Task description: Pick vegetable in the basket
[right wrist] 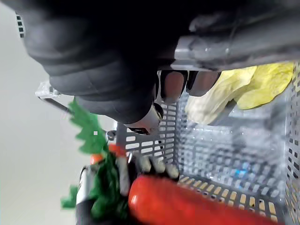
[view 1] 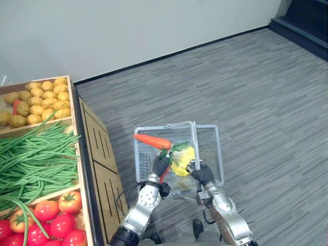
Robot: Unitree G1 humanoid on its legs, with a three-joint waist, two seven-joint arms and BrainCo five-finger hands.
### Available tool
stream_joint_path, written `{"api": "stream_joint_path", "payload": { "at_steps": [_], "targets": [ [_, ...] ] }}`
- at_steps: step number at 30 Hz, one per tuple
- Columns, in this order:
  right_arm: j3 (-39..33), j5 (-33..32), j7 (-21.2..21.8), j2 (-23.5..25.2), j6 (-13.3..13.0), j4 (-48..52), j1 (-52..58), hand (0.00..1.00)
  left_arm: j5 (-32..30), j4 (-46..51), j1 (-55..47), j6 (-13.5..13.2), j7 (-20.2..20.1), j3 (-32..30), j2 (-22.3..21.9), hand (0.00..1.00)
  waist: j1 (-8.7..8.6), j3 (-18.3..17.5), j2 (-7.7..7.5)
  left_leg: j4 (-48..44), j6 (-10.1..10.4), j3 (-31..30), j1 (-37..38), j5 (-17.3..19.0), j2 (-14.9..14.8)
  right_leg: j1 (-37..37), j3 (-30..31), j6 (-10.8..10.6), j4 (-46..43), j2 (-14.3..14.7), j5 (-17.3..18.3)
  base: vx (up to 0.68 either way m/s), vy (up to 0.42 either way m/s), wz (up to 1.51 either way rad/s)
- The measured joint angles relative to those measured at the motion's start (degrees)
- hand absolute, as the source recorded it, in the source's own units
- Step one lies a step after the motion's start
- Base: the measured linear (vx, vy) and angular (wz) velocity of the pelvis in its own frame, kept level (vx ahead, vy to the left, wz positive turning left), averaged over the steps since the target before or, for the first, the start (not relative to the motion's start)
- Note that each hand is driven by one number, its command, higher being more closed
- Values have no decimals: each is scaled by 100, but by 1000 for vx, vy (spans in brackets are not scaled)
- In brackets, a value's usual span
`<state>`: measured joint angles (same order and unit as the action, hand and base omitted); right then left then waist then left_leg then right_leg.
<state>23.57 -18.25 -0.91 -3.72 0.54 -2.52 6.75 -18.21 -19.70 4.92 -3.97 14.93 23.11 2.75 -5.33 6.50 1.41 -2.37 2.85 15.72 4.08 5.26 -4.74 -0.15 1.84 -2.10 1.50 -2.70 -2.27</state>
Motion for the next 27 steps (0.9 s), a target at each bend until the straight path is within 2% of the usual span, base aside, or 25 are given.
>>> {"api": "stream_joint_path", "payload": {
  "at_steps": [2, 3, 11, 19, 24, 27],
  "targets": [
    [179, -261, 46, -8, 0, 0, 2, 100, -195, -195, 82, 92, 0, 132, 55, 100, -14, -40, -60, 0, 0, 1, 6, 0, 3, 3, 6, -4, 2, -1, -10, 0, 0, 0],
    [206, -307, 64, -8, 0, 0, 2, 100, -244, -240, 109, 101, 0, 159, 71, 0, -14, -45, -69, 0, 0, 1, 6, 0, 5, 5, 7, -4, 5, -3, -15, 0, 0, 0],
    [523, -642, 127, -137, 0, 1, -12, 100, -733, -748, 330, 254, -3, 225, 77, 0, -14, -84, -103, 2, -12, -45, 9, -20, 15, 62, -18, 4, 87, -12, -78, -13, -1, 1],
    [518, -619, 131, -152, 0, 1, -1, 100, -735, -754, 332, 266, -84, 263, 71, 0, -15, -92, -110, 27, -31, -156, -33, -58, 44, 80, -124, 1, 122, -37, -80, -5, 1, 6],
    [267, -152, 234, -105, 0, 135, 132, 100, -714, -198, 96, 285, -115, 69, 86, 0, 0, -92, -110, 38, -44, -210, -40, -76, 58, 101, -175, 1, 127, -51, -80, -8, 4, 7],
    [-436, 288, 178, 6, -2, 169, 340, 100, -505, 624, -329, 149, -171, -196, 96, 0, 29, -95, -104, 38, -50, -250, -34, -81, 68, 126, -201, -1, 127, -61, -79, -18, 6, 6]
  ]
}}
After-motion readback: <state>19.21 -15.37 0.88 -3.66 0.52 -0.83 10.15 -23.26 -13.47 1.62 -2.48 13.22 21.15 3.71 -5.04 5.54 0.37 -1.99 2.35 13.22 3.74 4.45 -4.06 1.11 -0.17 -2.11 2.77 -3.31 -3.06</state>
